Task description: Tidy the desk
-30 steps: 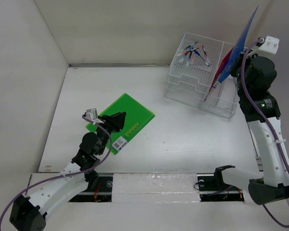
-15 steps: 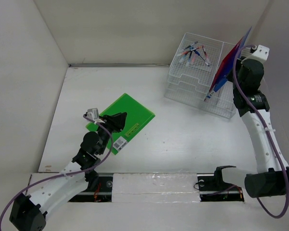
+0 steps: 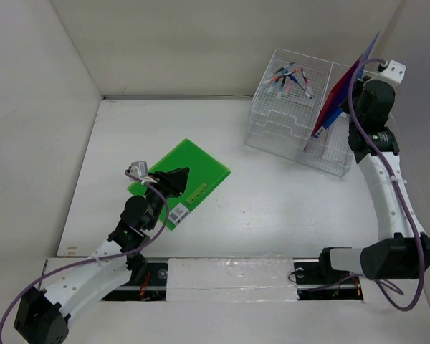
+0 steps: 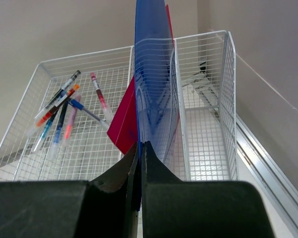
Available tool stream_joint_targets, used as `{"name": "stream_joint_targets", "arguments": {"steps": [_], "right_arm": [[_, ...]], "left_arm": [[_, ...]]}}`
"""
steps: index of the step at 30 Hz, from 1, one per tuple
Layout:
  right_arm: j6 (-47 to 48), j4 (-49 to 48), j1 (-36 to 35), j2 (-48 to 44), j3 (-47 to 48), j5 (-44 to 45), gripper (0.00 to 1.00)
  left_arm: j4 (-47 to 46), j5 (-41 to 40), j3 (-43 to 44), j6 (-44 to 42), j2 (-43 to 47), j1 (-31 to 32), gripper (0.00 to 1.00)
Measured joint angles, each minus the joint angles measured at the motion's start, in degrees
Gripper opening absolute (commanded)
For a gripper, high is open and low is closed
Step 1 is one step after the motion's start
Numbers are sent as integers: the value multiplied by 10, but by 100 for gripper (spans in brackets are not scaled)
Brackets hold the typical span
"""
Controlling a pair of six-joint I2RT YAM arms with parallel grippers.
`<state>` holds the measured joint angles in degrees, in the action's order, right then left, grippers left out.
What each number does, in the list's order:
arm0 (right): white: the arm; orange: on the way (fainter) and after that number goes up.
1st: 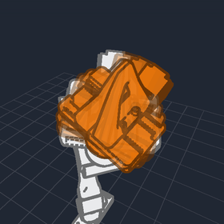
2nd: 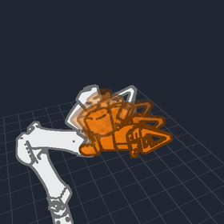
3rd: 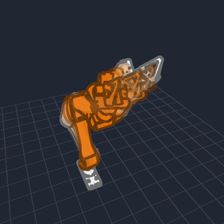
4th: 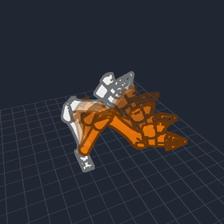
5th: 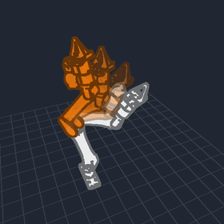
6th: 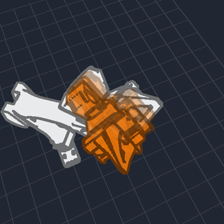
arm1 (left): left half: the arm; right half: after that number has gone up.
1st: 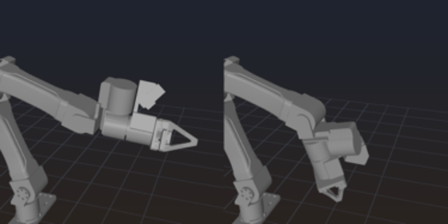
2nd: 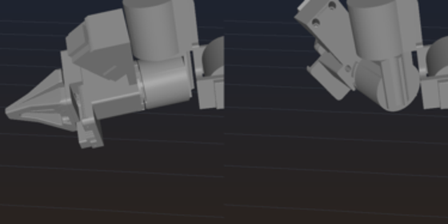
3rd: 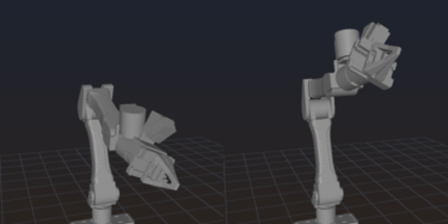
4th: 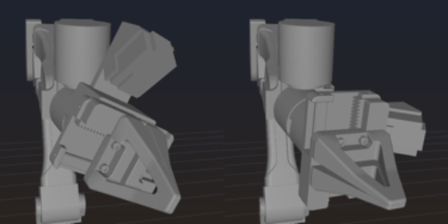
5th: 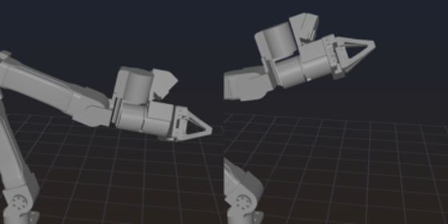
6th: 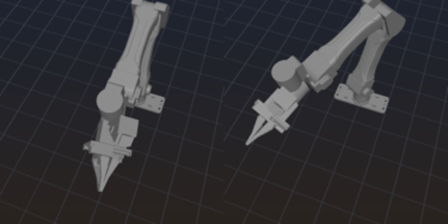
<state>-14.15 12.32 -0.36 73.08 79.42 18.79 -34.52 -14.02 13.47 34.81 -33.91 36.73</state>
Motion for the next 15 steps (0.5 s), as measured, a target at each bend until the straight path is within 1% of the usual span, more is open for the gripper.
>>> {"name": "stream_joint_targets", "arguments": {"steps": [6,15], "right_arm": [[0,-13,11,14,-3,-10,0],[-14,-33,16,24,-50,-33,0]], "left_arm": [[0,1,0,0,0,0,33],[-4,1,0,0,-7,0,33]]}}
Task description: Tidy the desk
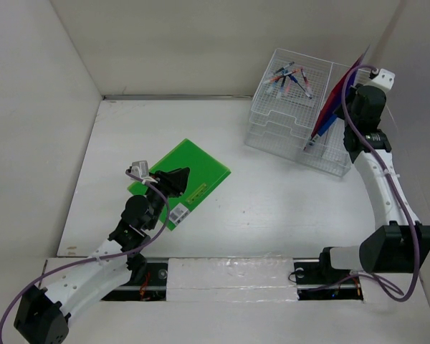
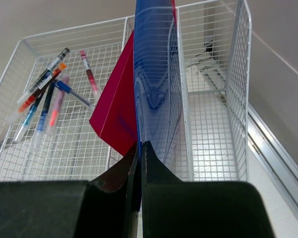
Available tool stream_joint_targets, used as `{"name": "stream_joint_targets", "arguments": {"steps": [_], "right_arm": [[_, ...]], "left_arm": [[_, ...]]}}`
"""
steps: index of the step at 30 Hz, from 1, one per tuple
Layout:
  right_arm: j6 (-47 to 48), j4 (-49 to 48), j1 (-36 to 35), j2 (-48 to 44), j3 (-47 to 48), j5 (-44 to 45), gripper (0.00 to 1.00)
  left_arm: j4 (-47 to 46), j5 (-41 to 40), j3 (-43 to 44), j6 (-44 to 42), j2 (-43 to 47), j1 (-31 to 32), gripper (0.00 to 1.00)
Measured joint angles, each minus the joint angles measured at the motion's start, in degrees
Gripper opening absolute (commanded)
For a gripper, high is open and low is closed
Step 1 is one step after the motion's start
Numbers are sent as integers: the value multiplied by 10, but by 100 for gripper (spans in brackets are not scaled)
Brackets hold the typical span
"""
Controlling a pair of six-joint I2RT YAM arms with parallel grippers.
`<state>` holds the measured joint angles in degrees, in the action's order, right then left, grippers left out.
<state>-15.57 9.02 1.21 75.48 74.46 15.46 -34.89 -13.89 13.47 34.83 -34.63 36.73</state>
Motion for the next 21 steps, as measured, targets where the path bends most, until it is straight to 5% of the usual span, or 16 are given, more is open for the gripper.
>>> {"name": "stream_joint_targets", "arguments": {"steps": [4,7,11,14,21], "right_arm": [[-8,-5,0,19,0,-5,0],[-14,-4,3,34,0,-8,19],[-34,7,3,38,0,-25,56],[-45,13,2,30,0,-40,70],[-63,25,-35,-36,-5,-21,72]], "left_arm": [[0,0,0,0,0,0,33],[0,0,0,0,0,0,33],[0,0,0,0,2,0,33],[0,0,0,0,2,0,33],[0,0,0,0,3,0,33]]}}
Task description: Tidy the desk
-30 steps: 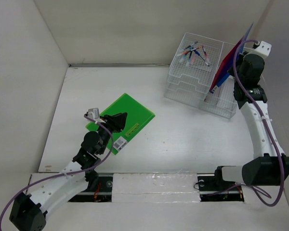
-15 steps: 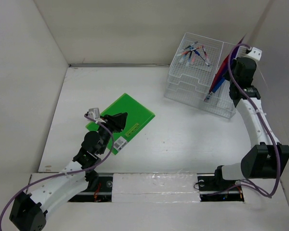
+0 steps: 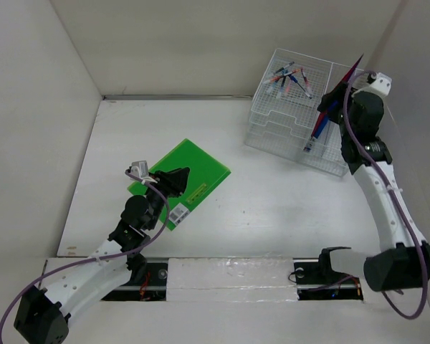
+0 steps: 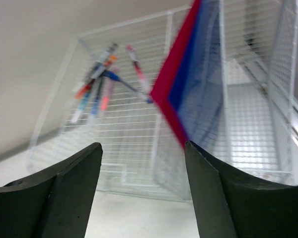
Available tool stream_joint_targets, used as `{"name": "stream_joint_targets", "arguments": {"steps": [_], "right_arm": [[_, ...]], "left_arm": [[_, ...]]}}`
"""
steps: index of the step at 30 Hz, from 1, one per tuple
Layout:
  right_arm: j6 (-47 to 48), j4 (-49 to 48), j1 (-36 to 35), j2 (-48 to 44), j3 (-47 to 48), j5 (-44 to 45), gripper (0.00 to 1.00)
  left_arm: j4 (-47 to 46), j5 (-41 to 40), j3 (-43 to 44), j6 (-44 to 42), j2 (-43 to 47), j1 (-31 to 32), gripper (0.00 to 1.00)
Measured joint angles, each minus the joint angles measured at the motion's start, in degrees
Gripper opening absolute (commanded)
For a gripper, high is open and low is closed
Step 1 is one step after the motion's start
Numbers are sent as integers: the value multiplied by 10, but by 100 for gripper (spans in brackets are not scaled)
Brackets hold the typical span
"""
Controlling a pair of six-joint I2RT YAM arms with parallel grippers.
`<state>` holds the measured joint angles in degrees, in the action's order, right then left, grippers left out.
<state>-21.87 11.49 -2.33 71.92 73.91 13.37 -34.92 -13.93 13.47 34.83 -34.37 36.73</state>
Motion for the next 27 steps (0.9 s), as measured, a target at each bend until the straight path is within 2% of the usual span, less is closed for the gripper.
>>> {"name": "stream_joint_targets", "arguments": {"steps": [1,2,3,4,6,8,11,12,13,14,17,19,22,24,27], "right_arm": [[-3,-8,-15,-21,-12,8,66],[-5,-18,-33,-45,-29,14,40],[-5,-28,-54,-70,-50,21,25],[-10,-42,-75,-95,-72,26,6],[-18,-77,-117,-130,-118,27,0],[-24,-107,-157,-141,-157,19,0],[-30,-141,-216,-92,-181,3,1],[-32,-150,-236,-63,-183,-4,6],[-35,-155,-257,-29,-185,-11,24],[-40,-158,-275,4,-188,-16,34],[-43,-164,-334,108,-196,-33,57],[-46,-165,-362,168,-196,-44,67],[-47,-170,-374,247,-193,-59,68],[-46,-171,-369,262,-188,-64,68],[-41,-189,-353,306,-158,-80,66]], "left_arm": [[0,0,0,0,0,0,33],[0,-1,0,0,0,0,33],[0,-1,0,0,0,0,33],[0,-3,0,0,0,0,33],[0,-5,0,0,0,0,32],[-1,-7,0,-1,-6,0,30],[-6,-12,0,-1,-23,0,11],[-6,-12,0,-2,-30,0,3],[-6,-13,0,-3,-36,0,1],[-7,-14,0,-4,-42,0,0],[-10,-20,0,-5,-57,0,0],[-12,-25,0,-5,-71,0,7],[-14,-33,2,-5,-104,0,18],[-6,-37,14,-3,-146,0,20],[3,-39,23,0,-163,-1,21]]}}
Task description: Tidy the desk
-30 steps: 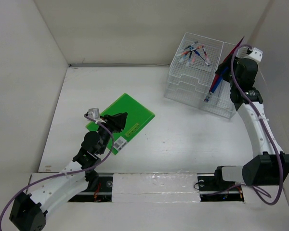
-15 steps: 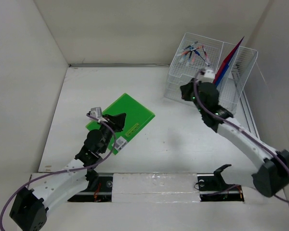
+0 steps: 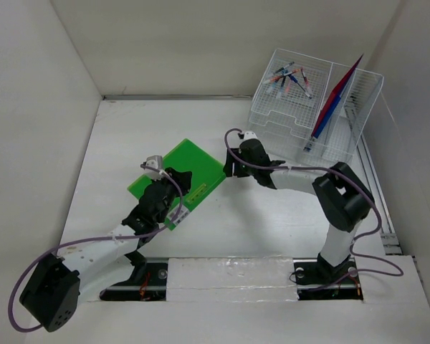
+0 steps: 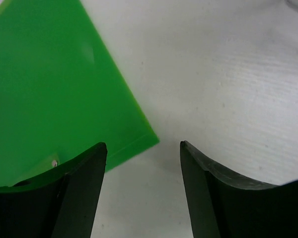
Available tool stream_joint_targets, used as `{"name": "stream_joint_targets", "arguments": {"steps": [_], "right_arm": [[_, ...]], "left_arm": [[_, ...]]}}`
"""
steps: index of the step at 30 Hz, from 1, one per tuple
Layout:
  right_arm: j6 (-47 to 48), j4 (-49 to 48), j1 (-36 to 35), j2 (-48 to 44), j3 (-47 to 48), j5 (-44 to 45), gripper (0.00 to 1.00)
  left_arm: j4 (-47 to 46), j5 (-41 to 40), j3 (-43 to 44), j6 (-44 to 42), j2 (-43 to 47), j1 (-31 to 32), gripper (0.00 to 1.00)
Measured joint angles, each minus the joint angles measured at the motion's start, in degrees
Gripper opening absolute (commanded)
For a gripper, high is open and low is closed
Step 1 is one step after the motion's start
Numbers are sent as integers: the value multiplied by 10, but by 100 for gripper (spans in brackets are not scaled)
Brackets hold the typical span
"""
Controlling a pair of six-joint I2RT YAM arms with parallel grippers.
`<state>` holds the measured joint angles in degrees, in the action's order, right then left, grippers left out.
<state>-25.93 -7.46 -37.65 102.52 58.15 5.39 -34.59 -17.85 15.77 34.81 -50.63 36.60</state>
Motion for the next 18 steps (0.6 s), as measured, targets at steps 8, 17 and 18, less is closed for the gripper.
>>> {"name": "stream_joint_targets", "arguments": {"steps": [8,17,18], "right_arm": [[5,-82,84,78,25,-125,58],[-24,-136,68,108,28,-188,55],[-27,-139,65,108,27,-195,56]], "left_arm": [[62,-21,11,30,5,-3,35],[142,-19,15,60,-23,-10,39],[146,-12,15,62,-26,-17,40]]}}
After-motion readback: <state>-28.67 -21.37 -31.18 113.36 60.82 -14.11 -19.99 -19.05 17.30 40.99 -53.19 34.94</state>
